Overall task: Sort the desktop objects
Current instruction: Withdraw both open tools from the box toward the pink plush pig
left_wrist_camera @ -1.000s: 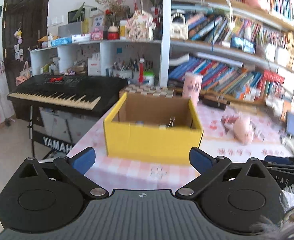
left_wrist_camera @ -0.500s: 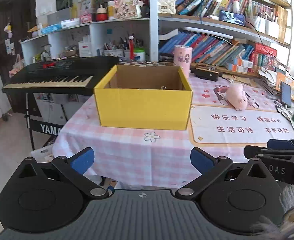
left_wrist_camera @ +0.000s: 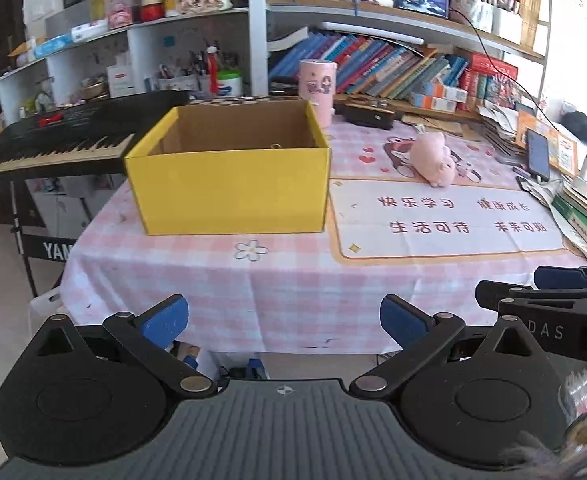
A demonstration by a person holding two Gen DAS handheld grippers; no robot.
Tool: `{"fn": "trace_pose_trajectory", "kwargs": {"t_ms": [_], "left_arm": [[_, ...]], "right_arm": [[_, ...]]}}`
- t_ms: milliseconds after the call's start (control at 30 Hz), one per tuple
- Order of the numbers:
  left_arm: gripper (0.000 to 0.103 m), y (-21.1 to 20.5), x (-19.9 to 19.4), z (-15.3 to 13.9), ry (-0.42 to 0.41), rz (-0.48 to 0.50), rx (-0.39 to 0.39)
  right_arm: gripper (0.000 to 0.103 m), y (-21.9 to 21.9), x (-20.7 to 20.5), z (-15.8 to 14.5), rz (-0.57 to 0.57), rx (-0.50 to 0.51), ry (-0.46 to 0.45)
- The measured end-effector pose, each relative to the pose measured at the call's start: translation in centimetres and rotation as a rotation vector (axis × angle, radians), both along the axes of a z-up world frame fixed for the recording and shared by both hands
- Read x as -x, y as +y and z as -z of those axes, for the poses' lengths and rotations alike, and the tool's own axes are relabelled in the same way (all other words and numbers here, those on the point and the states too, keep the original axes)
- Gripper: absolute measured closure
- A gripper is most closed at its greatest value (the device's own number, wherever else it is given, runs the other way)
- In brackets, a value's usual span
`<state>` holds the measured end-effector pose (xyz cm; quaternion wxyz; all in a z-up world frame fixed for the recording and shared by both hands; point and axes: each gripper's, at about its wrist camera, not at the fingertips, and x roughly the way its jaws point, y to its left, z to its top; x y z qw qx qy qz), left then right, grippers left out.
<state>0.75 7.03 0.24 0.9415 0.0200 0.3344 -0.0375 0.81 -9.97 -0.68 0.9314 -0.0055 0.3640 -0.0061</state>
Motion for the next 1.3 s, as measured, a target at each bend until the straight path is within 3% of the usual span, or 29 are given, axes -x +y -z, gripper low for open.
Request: {"fn": "trace_pose_trajectory", "kwargs": {"t_ms": [600, 1300], "left_arm": [[0.0, -6.9, -3.6, 0.6, 0.036, 0.144, -0.002], [0.0, -15.6, -8.9, 2.5, 0.109, 0.216, -0.023]], "right_arm": [[0.035, -6.0, -0.7, 0.4, 0.128, 0.006, 0.032], [0.034, -13.7, -4.8, 2.3, 0.181, -0.003, 0.103]]}}
